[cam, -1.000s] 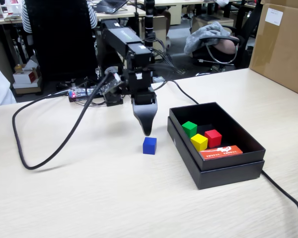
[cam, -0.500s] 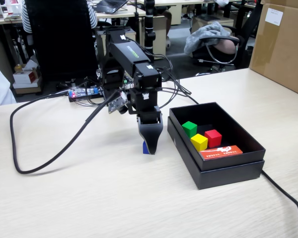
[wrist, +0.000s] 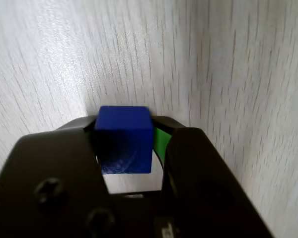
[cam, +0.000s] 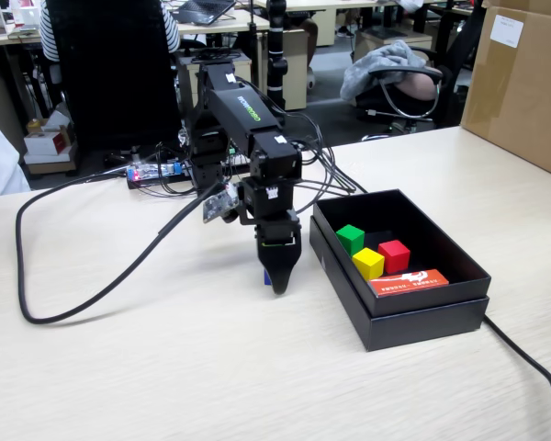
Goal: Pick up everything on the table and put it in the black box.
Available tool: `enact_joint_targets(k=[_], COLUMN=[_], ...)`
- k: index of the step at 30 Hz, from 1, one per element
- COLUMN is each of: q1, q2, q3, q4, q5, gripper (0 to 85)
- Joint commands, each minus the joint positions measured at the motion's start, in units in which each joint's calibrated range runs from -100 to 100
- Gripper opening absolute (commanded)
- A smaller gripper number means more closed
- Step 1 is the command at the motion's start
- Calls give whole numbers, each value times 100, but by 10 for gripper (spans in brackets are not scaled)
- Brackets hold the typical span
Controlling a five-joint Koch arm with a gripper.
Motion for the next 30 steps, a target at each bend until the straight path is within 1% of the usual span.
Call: enact_joint_targets(k=[1, 4, 10, 13, 17, 19, 23, 26, 30], q1=[-54, -73, 49, 205, 601, 874, 1079, 1250, 1250], q2=[-116, -483, -2204, -2893, -3455, -3317, -2847, -1447, -139], q3=[508, 508, 499, 499, 644, 952, 1442, 2412, 2865], q4=[-59, -59, -59, -76, -76, -145, -145, -163, -189], q5=[15, -24, -147, -205, -317, -361, -396, -381, -371], gripper=[9, 9, 9, 9, 9, 9, 9, 9, 11])
